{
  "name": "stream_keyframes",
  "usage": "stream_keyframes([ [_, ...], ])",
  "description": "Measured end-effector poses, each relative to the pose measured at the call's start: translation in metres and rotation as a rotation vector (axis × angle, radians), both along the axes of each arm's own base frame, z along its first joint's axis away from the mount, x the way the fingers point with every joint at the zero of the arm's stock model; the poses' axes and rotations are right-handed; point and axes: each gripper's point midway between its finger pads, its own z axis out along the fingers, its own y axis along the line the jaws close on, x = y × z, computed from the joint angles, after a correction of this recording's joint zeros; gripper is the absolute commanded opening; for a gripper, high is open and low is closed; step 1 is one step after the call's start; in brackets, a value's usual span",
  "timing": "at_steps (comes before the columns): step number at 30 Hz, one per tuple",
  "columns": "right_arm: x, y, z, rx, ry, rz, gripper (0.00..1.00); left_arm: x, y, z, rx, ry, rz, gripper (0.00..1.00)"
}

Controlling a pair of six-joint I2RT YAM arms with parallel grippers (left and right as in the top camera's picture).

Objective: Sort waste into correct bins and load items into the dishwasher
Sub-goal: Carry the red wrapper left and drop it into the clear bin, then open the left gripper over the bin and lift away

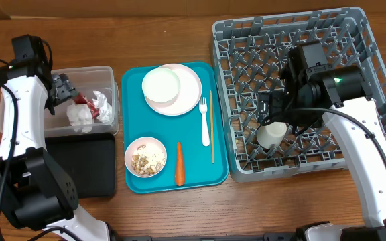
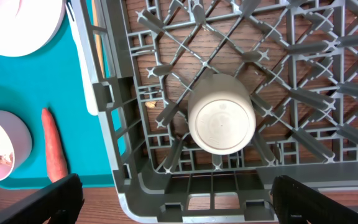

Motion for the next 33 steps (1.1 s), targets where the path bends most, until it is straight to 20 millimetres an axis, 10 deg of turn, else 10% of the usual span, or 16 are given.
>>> stream_keyframes([
  [17, 0.000, 0.000, 0.000, 0.000, -0.001, 0.000, 1.00, -0.013, -0.004, 0.078, 0.008, -0.156, 0.087, 1.00],
  [27, 0.000, 0.000, 0.000, 0.000, 0.000, 0.000, 1.00, -0.002, -0.036, 0.077, -0.217, -0.234, 0.060, 0.04],
  [33, 0.000, 0.000, 0.000, 0.000, 0.000, 0.000, 1.00, 0.008, -0.043, 0.080, -0.254, -0.272, 0.018, 0.04],
])
